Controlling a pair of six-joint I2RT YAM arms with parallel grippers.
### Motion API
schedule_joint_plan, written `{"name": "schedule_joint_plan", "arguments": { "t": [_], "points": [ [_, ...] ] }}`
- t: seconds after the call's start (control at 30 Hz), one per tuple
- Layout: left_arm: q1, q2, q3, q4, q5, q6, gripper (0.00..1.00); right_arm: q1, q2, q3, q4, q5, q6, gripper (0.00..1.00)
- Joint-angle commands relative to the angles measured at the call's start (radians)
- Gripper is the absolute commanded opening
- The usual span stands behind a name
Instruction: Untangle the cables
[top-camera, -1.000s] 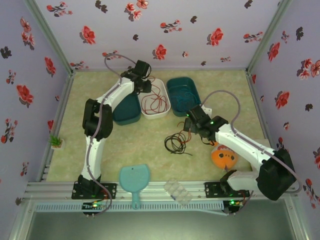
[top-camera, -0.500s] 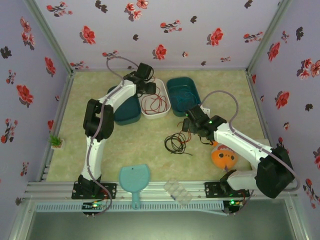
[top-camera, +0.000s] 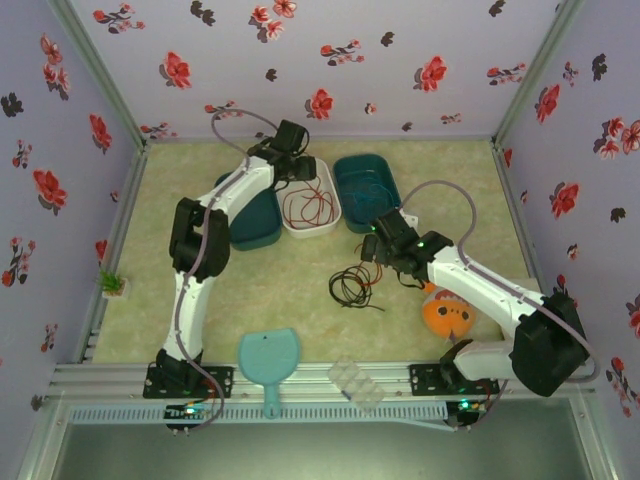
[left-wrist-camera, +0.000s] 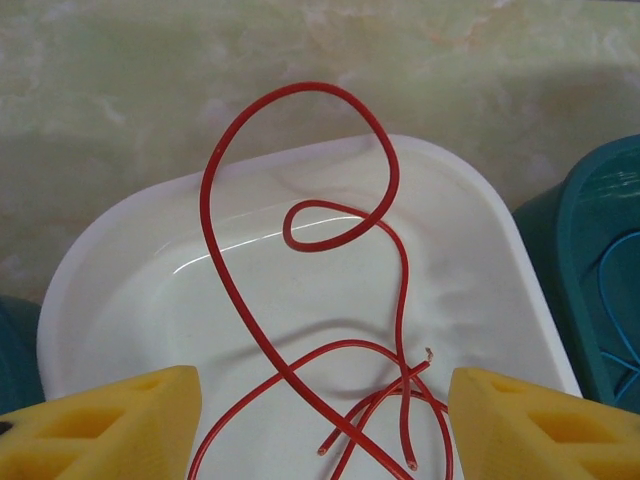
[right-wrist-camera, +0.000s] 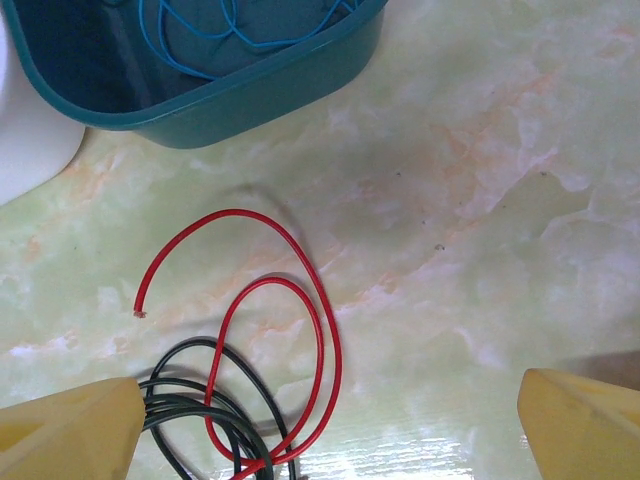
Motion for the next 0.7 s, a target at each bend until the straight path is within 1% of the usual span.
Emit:
{"name": "schedule_joint_plan", "arguments": {
  "t": [0.0, 0.2, 0.27, 0.3, 0.33, 0.37, 0.43, 0.5, 0.6, 0.63, 0.67],
  "points": [
    [-0.004, 0.039, 0.022, -0.034, 0.01, -0.027, 0.67, -0.006, 0.001, -0.021, 0.016, -0.007, -0.007, 0.97],
    [-0.004, 0.051, 0.019, -0.033, 0.032, -0.028, 0.67, -0.006, 0.0, -0.03, 0.025, -0.008, -0.007, 0.97],
    [-0.004, 0.059, 0.022, -0.033, 0.043, -0.03, 0.64, -0.007, 0.002, -0.029, 0.028, -0.009, -0.007, 0.97],
    [-0.005, 0.062, 0.022, -0.033, 0.05, -0.031, 0.61, -0.007, 0.004, -0.03, 0.03, -0.009, -0.007, 0.97],
    [-0.005, 0.063, 0.022, -0.031, 0.054, -0.032, 0.56, -0.006, 0.004, -0.03, 0.032, -0.008, -0.007, 0.97],
    [-0.004, 0.062, 0.02, -0.031, 0.055, -0.033, 0.48, -0.006, 0.004, -0.03, 0.031, -0.009, -0.007, 0.97],
    [-0.006, 0.054, 0.012, -0.028, 0.054, -0.035, 0.28, -0.006, 0.004, -0.031, 0.031, -0.01, -0.009, 0.97],
    [-0.008, 0.035, -0.004, -0.013, 0.055, -0.036, 0.13, -0.006, 0.002, -0.032, 0.032, -0.008, -0.009, 0.97],
    [-0.011, -0.009, -0.033, 0.011, 0.05, -0.033, 0.02, -0.006, -0.003, -0.035, 0.033, -0.007, -0.012, 0.97],
    [-0.013, -0.023, -0.042, 0.018, 0.05, -0.033, 0.0, -0.006, -0.004, -0.038, 0.033, -0.006, -0.013, 0.97],
    [-0.013, -0.04, -0.053, 0.027, 0.05, -0.032, 0.0, -0.006, -0.005, -0.037, 0.033, -0.005, -0.015, 0.97]
  ]
}}
